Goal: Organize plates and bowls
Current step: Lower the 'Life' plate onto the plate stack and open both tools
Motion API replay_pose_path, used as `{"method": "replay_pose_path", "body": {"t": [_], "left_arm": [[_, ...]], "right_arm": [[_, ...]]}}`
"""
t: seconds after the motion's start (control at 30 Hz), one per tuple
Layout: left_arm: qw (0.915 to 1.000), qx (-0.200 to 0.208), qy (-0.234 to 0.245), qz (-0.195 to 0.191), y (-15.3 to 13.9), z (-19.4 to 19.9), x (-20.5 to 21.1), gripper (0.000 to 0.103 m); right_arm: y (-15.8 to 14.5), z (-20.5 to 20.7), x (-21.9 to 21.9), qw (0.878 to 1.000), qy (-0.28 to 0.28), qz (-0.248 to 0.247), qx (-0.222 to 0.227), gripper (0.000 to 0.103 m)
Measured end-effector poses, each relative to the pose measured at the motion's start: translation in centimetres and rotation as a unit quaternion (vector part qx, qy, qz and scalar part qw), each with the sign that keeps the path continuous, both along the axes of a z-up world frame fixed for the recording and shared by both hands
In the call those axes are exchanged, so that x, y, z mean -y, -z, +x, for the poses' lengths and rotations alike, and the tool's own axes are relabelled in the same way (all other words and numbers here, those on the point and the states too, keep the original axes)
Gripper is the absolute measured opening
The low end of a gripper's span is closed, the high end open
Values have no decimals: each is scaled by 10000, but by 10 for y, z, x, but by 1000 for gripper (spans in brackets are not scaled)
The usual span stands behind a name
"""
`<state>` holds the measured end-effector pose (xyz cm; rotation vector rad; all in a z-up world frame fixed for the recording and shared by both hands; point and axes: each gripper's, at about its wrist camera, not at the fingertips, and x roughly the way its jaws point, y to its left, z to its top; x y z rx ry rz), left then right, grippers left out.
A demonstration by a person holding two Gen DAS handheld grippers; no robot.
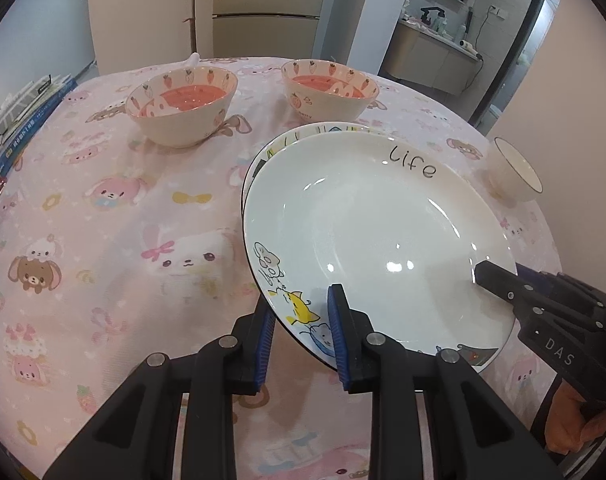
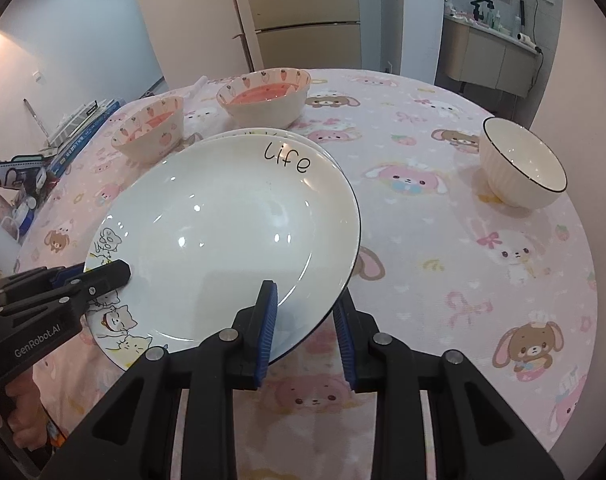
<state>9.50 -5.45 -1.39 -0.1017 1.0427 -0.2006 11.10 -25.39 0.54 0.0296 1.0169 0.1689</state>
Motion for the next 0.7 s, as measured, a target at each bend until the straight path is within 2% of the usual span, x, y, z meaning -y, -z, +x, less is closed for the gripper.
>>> {"method": "replay_pose_path", "body": {"t": [0.2, 0.4, 0.47, 0.53, 0.63, 0.7], "left_arm": [[9999, -44, -41, 159, 3, 6, 5, 29], [9999, -51, -73, -70, 3, 6, -2, 31], [10000, 4, -87, 41, 1, 5, -1, 32], [9996, 137, -137, 219, -4, 2, -1, 32], [9995, 224, -175, 155, -11, 1, -7, 32], [9993, 304, -117, 180, -16, 2, -8, 32]], "right_arm": [[3, 8, -3, 10000, 39, -42, -80, 30], [4, 8, -1, 9999, 53, 73, -72, 31], [4, 9, 2, 9998, 95, 146, -71, 31], [4, 10, 9, 9993, 267, 235, -62, 31], [2, 14, 26, 9966, 602, 554, -96, 31], [1, 16, 36, 9942, 692, 812, -127, 25]]}}
